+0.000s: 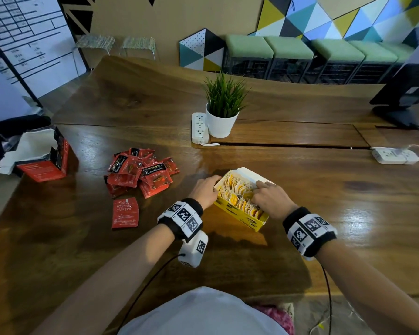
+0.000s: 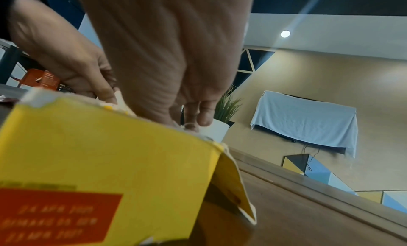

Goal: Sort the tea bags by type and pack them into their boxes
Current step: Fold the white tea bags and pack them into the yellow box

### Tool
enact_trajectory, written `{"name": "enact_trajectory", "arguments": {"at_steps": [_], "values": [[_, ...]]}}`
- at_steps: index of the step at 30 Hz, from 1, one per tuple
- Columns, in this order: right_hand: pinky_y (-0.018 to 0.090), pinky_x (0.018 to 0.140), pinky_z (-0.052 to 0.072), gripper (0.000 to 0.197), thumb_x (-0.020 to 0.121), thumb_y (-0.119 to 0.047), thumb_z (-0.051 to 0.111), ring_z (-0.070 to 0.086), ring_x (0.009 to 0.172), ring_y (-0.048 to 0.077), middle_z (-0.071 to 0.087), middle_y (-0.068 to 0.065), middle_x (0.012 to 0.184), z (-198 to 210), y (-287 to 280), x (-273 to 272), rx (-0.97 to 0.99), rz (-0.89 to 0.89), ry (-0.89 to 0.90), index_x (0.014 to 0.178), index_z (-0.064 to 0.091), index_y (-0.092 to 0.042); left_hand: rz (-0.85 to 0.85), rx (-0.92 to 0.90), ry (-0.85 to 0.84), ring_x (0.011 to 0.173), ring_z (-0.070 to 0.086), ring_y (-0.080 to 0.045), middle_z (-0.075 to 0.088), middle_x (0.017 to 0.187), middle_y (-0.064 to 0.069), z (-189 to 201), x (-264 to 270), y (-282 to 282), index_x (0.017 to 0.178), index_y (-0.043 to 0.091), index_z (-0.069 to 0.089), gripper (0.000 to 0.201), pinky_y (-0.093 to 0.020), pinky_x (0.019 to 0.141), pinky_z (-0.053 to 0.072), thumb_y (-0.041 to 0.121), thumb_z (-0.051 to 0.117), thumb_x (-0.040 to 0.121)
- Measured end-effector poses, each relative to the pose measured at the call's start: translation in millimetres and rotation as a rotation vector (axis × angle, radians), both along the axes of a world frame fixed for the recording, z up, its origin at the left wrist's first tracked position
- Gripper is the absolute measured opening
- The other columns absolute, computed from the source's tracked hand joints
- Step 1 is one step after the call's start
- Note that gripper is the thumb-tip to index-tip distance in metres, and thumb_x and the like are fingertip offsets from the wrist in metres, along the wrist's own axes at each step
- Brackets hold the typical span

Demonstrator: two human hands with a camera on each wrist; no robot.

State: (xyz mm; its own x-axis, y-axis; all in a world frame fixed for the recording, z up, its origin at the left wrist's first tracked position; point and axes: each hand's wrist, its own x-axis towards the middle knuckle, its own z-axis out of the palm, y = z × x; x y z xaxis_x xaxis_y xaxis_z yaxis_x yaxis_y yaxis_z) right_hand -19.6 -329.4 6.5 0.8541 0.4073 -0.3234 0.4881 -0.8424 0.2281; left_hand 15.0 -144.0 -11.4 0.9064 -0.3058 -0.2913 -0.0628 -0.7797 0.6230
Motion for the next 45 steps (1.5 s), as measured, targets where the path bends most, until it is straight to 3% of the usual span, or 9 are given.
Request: {"name": "enact_trajectory", "arguments": {"at_steps": [11, 15, 19, 26, 29, 32, 35, 40, 45], "values": [[0.041, 0.1, 0.04, 0.044, 0.086, -0.002, 0.056, 0.044, 0.124, 0.029, 0.042, 0.011, 0.141, -14.6, 19.5, 5.1, 0.292, 0.106, -0.159, 0.128, 0.052, -0.016, 0.177, -0.046, 0.032, 0.129, 0.042, -0.03, 0.052, 0.135, -0.015, -8.2, -9.4, 39.4, 0.143, 0.014, 0.032, 0.057, -0.045, 0.106, 0.039, 0.005, 0.05, 0.09], [0.04, 0.089, 0.049, 0.037, 0.086, -0.008, 0.061, 0.051, 0.114, 0.028, 0.053, 0.012, 0.127, -28.0, 15.2, 5.3, 0.826, -0.352, -0.402, 0.122, 0.055, -0.011, 0.229, -0.145, 0.044, 0.122, 0.053, -0.024, 0.056, 0.131, -0.016, -12.1, -18.7, 59.8, 0.141, 0.013, 0.036, 0.056, -0.041, 0.102, 0.045, -0.001, 0.051, 0.089], [0.03, 0.087, 0.038, 0.047, 0.093, -0.025, 0.055, 0.048, 0.119, 0.029, 0.049, 0.014, 0.133, -39.6, 24.2, 9.9, 1.223, -0.983, -0.023, 0.132, 0.04, -0.004, 0.126, -0.081, -0.044, 0.118, 0.056, -0.021, 0.052, 0.137, -0.008, -7.1, -29.5, 70.1, 0.138, 0.02, 0.045, 0.046, -0.023, 0.099, 0.04, 0.007, 0.047, 0.094], [0.033, 0.097, 0.038, 0.049, 0.087, -0.03, 0.064, 0.049, 0.12, 0.026, 0.053, 0.011, 0.131, -47.2, 27.7, 33.1, 1.46, -1.108, 0.248, 0.128, 0.048, -0.008, 0.198, -0.096, -0.141, 0.13, 0.045, -0.02, 0.044, 0.144, -0.005, -12.8, -24.4, 79.1, 0.126, 0.016, 0.055, 0.036, -0.031, 0.11, 0.031, 0.021, 0.058, 0.09], [0.037, 0.097, 0.039, 0.058, 0.086, -0.05, 0.056, 0.054, 0.112, 0.023, 0.058, 0.004, 0.12, -36.5, 22.3, 38.6, 1.741, -1.191, 0.357, 0.126, 0.048, -0.008, 0.158, -0.145, 0.017, 0.134, 0.039, -0.022, 0.036, 0.148, -0.008, -11.7, -14.9, 85.3, 0.134, 0.015, 0.038, 0.061, -0.034, 0.109, 0.031, 0.025, 0.069, 0.081], [0.029, 0.085, 0.042, 0.043, 0.095, -0.041, 0.045, 0.057, 0.105, 0.02, 0.061, 0.005, 0.111, -16.4, 20.8, 43.5, 1.882, -1.167, 0.294, 0.124, 0.046, -0.009, 0.066, -0.181, 0.133, 0.142, 0.023, -0.022, 0.015, 0.157, -0.006, -9.8, -5.9, 85.2, 0.149, 0.02, 0.001, 0.102, -0.041, 0.116, 0.024, 0.021, 0.073, 0.077], [0.016, 0.065, 0.05, 0.035, 0.098, -0.032, 0.042, 0.063, 0.084, 0.007, 0.065, 0.005, 0.103, 5.5, 29.1, 38.8, 1.851, -0.965, 0.201, 0.121, 0.054, -0.007, -0.001, -0.157, 0.129, 0.143, 0.02, -0.02, 0.012, 0.157, -0.001, -8.6, -2.3, 79.3, 0.147, 0.021, -0.013, 0.111, -0.038, 0.117, 0.019, 0.014, 0.072, 0.078], [0.034, 0.101, 0.042, 0.024, 0.095, -0.025, 0.05, 0.06, 0.109, 0.011, 0.067, -0.002, 0.114, 3.3, 14.6, 20.7, 1.546, -0.661, 0.203, 0.112, 0.066, -0.018, -0.015, -0.169, 0.113, 0.143, 0.02, -0.018, 0.012, 0.157, -0.003, -8.8, -0.9, 79.5, 0.145, 0.025, -0.019, 0.117, -0.034, 0.115, 0.018, 0.013, 0.074, 0.075], [0.033, 0.105, 0.04, 0.045, 0.088, 0.003, 0.053, 0.048, 0.124, 0.013, 0.051, 0.0, 0.135, -21.7, -0.8, 3.8, 1.184, -0.215, 0.007, 0.124, 0.055, -0.023, -0.096, -0.278, 0.027, 0.144, 0.006, -0.014, -0.003, 0.157, 0.004, 0.9, -5.8, 78.7, 0.144, 0.041, -0.007, 0.104, -0.045, 0.116, 0.012, 0.022, 0.071, 0.077]]}}
